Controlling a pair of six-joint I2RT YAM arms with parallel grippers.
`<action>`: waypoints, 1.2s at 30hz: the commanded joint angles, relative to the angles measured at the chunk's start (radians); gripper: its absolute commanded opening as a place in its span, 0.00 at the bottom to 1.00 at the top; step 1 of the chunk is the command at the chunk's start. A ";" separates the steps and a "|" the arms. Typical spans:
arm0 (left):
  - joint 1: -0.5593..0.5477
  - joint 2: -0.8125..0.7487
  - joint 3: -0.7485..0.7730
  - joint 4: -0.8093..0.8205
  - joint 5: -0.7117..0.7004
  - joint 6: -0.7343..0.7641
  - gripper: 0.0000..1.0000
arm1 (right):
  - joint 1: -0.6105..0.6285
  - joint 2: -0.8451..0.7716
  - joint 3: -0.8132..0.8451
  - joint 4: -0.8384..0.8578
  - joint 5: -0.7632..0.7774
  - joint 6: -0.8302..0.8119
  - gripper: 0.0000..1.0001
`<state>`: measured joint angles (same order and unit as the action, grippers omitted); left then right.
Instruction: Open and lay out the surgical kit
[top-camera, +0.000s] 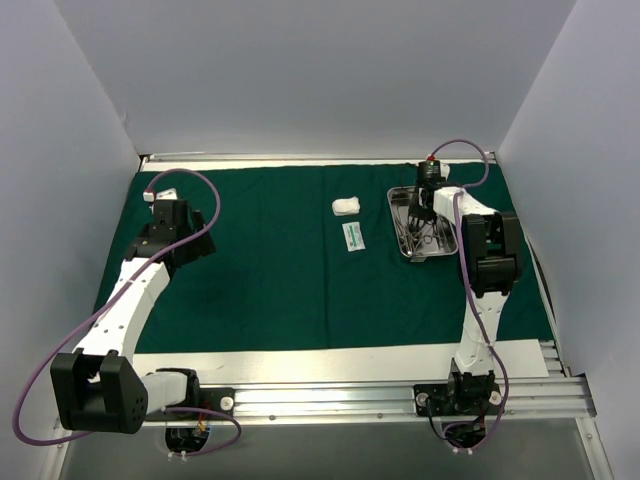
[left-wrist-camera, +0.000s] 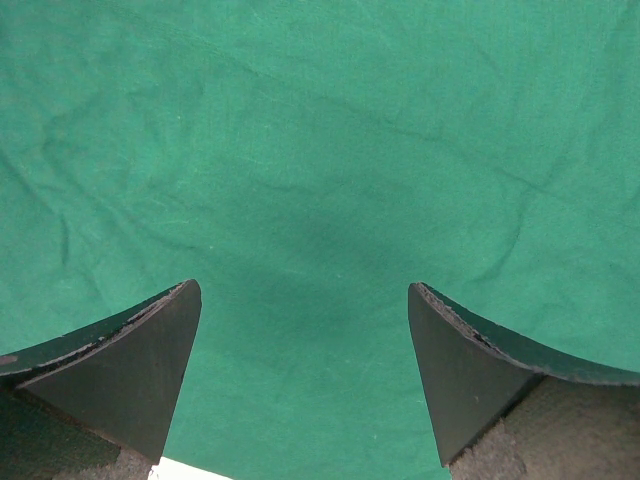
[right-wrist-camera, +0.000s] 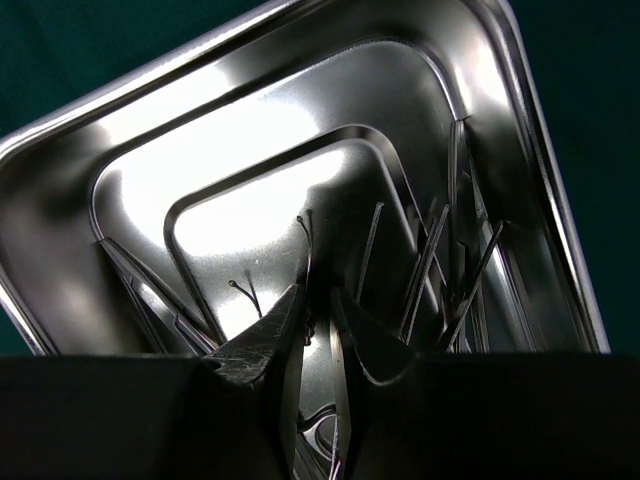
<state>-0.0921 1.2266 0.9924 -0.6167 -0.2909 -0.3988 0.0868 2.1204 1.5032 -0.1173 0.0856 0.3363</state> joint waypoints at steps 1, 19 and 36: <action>-0.005 -0.013 0.006 0.040 0.002 0.011 0.94 | 0.010 -0.045 -0.017 -0.036 -0.009 -0.017 0.13; -0.004 -0.016 0.006 0.040 0.009 0.009 0.94 | 0.036 -0.030 0.003 -0.146 0.029 -0.031 0.14; -0.005 -0.019 0.005 0.040 0.006 0.011 0.94 | 0.030 0.027 0.000 -0.179 0.020 -0.025 0.04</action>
<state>-0.0921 1.2266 0.9924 -0.6167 -0.2905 -0.3988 0.1188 2.1181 1.5074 -0.1886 0.1081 0.3130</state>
